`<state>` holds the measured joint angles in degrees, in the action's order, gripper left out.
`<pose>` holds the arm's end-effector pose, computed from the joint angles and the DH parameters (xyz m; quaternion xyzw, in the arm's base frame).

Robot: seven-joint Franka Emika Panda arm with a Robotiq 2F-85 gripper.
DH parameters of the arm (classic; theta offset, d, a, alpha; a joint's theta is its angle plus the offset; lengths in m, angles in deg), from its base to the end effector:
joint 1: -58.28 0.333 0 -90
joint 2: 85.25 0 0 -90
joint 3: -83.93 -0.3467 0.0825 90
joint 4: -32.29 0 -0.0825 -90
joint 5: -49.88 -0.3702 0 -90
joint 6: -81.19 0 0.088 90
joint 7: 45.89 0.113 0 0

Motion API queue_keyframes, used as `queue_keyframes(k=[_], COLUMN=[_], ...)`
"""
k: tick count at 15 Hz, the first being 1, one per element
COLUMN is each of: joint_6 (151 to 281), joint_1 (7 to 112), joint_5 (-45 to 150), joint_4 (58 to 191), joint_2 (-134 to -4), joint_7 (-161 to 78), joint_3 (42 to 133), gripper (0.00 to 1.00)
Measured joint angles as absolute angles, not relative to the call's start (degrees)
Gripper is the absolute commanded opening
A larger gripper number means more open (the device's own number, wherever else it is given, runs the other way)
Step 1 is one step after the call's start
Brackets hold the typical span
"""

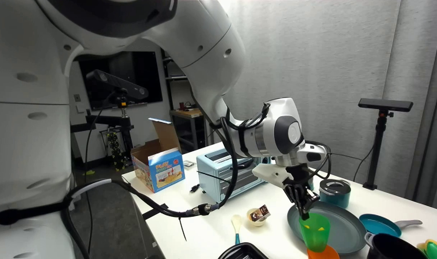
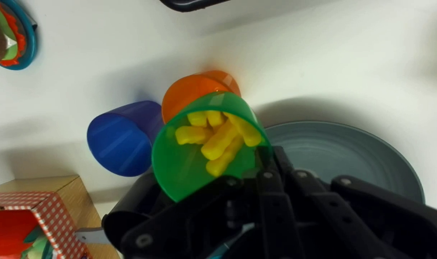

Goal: Remove the orange cup from the box and put it on the table, remove the green cup from the orange cup and put it on the table

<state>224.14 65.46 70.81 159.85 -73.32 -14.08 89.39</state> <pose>0.5498 0.0182 0.3202 0.9850 -0.1169 0.0633 0.1099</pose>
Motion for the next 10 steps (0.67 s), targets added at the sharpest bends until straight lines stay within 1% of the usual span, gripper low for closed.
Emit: queue_keyframes(k=[10], joint_6=[224.0], joint_1=[66.5], joint_5=[73.1], joint_4=[160.5], joint_2=[-74.1], joint_7=[-13.2], joint_3=[87.6], gripper=[0.01])
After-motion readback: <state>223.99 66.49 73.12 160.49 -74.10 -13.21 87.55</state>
